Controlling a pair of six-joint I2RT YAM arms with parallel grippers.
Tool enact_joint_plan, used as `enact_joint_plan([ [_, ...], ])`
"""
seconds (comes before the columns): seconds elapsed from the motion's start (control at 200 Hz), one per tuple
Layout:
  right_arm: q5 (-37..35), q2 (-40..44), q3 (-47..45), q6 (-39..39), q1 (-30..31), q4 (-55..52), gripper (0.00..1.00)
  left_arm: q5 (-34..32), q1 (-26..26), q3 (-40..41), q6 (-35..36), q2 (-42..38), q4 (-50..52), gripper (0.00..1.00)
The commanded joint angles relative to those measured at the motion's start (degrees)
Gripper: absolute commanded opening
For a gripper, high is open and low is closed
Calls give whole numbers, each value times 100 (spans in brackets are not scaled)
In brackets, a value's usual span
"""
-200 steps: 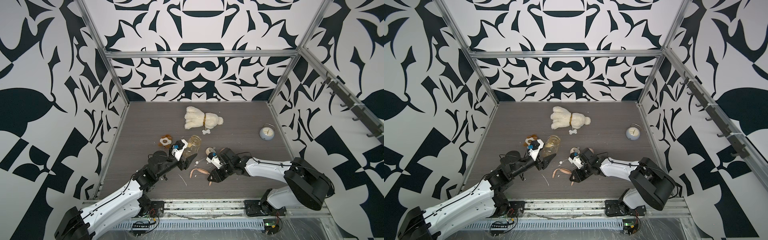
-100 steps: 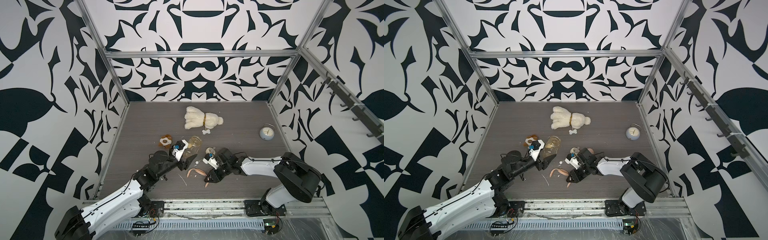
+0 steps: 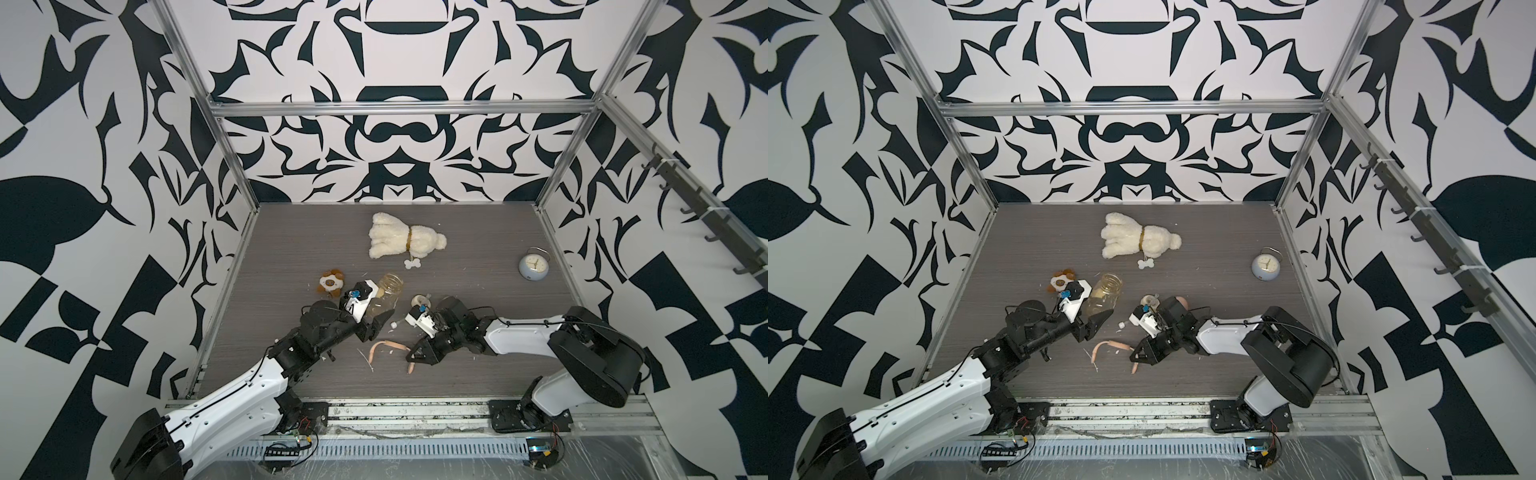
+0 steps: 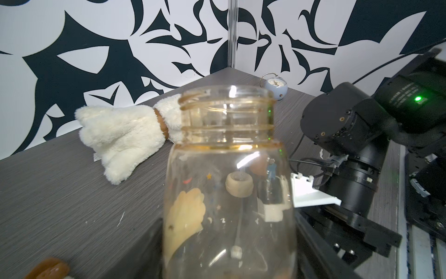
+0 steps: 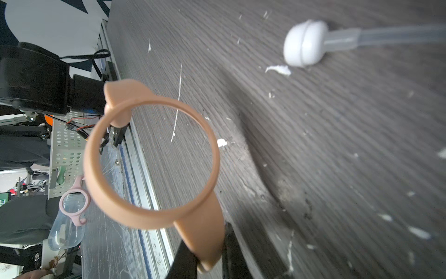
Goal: Assemble the baby bottles
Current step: Pick up the handle at the center of the board, then put on the handle of the baby bottle.
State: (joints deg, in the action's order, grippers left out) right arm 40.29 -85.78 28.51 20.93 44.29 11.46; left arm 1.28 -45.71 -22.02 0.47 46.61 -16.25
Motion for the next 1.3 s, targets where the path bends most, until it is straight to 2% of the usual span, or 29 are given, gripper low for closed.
enact_joint_plan([
  [0.0, -531, 614, 8, 20, 0, 38, 0, -38, 19, -240, 59, -80, 62, 29],
  [0.17, -2127, 1661, 41, -60, 0, -542, 0, 63, 19, -332, 115, -194, 117, 26],
  [0.295, -2759, 2349, 27, -219, -162, -726, 0, 258, 18, -371, 182, -272, 111, 21],
  [0.47, -2434, 2753, 250, -355, -1032, -819, 0, 513, 19, -355, 217, -437, 17, 19],
  [0.58, -2022, 2762, 397, -346, -1588, -503, 0, 770, 19, -382, 195, -434, 12, 17],
  [0.63, -1912, 2681, 563, -385, -1660, -386, 0, 891, 19, -413, 177, -374, 17, 17],
  [0.79, -1424, 2442, 1019, -304, -1537, 114, 0, 1120, 21, -496, 157, -47, -26, 16],
  [1.035, -1417, 2378, 1110, -409, -886, 472, 0, 1032, 19, -530, 252, 367, -351, 15],
  [1.295, -1543, 2267, 1060, -697, -303, 254, 0, 915, 19, -546, 278, 394, -475, 14],
])
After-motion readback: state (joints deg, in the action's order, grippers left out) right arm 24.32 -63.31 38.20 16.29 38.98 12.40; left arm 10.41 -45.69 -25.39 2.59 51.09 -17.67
